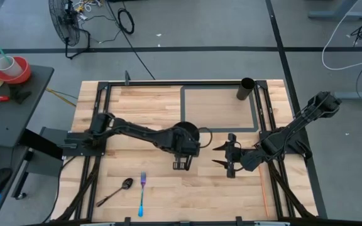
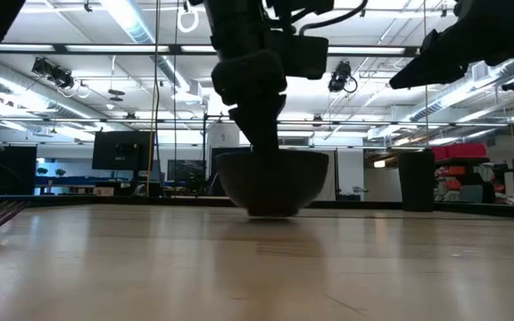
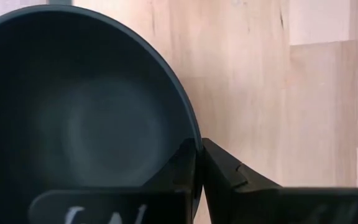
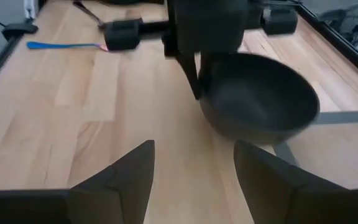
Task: Pick & Place Utensil
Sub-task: Put the black bowl on the transparent mat to the bottom left of the black cup
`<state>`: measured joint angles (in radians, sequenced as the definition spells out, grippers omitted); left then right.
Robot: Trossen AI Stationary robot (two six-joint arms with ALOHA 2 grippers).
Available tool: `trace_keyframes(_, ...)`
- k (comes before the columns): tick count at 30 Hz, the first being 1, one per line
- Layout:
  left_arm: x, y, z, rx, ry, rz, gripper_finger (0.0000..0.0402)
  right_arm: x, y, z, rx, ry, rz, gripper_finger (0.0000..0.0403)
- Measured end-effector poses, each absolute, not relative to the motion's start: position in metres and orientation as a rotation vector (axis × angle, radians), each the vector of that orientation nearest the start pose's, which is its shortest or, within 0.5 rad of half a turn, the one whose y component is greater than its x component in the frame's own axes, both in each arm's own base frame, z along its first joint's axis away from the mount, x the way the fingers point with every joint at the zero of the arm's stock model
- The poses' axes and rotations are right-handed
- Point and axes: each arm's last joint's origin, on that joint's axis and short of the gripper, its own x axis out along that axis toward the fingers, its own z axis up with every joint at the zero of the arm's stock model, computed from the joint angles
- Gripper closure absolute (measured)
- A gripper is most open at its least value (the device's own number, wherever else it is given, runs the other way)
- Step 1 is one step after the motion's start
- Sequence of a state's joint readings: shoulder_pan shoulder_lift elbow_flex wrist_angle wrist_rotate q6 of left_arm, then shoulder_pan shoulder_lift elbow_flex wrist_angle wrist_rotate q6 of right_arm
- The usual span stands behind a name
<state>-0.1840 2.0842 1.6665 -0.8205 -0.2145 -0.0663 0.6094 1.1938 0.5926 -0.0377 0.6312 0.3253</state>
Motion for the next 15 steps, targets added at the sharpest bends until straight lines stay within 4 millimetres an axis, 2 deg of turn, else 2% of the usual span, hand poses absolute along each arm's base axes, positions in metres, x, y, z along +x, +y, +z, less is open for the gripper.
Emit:
trace_keyframes(9, 0.424, -0.076, 0.196, 0.184, 1.209, 0.053, 0.0371, 0.208, 0.12, 0.201, -0.084, 0.497, -0.081, 0.017)
trace_keyframes(15, 0.423, -0.076, 0.197, 0.174, 1.218, 0.039, 0.0318, 0.228, 0.118, 0.191, -0.096, 0.476, -0.045, 0.0135)
